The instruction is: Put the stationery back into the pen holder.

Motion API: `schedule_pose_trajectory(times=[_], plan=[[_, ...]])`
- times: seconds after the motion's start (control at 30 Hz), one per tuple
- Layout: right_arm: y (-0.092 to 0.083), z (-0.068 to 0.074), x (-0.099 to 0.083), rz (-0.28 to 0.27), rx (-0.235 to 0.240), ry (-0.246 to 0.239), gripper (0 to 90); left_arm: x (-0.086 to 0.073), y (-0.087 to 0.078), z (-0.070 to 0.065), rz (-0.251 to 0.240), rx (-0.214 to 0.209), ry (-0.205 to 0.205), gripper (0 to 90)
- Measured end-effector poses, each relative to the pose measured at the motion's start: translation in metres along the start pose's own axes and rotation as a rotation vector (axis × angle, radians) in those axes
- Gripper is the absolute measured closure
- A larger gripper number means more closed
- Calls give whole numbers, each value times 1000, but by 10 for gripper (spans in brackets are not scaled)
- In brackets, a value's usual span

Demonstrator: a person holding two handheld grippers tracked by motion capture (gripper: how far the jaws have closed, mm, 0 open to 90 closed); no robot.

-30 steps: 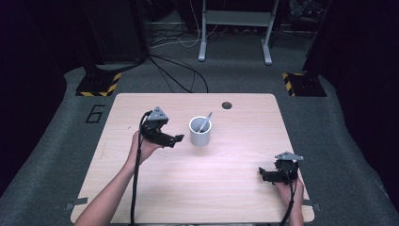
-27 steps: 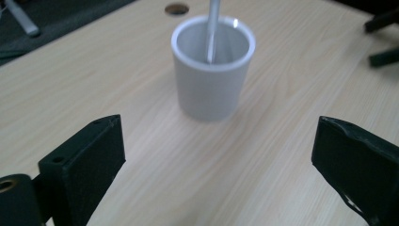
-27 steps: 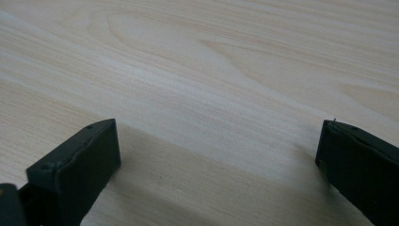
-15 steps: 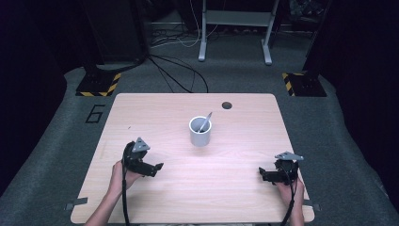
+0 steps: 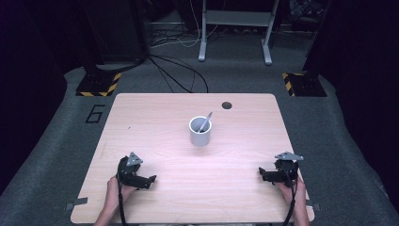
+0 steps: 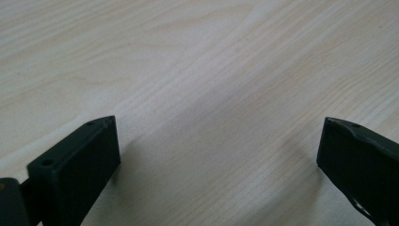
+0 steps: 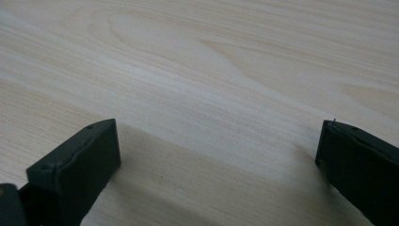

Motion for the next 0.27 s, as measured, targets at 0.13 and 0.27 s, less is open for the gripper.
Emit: schedule_pose_trajectory(times=[0.13, 0.27], plan=[[-2, 1, -2, 7, -8, 12, 0, 0, 1, 0, -17, 10, 21, 0], [-3, 2, -2, 8, -16, 35, 0, -1, 1, 2, -31, 15, 6, 0]])
Point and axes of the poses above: each handheld gripper's, and its own axes: y roughly forward along the jaws, x roughly out of its top, z roughly to its left, the point moved 8 cm from there along y, roughly forward along the jaws, and after that the axes turned 11 degrees about -y, right-handed, at the moved point
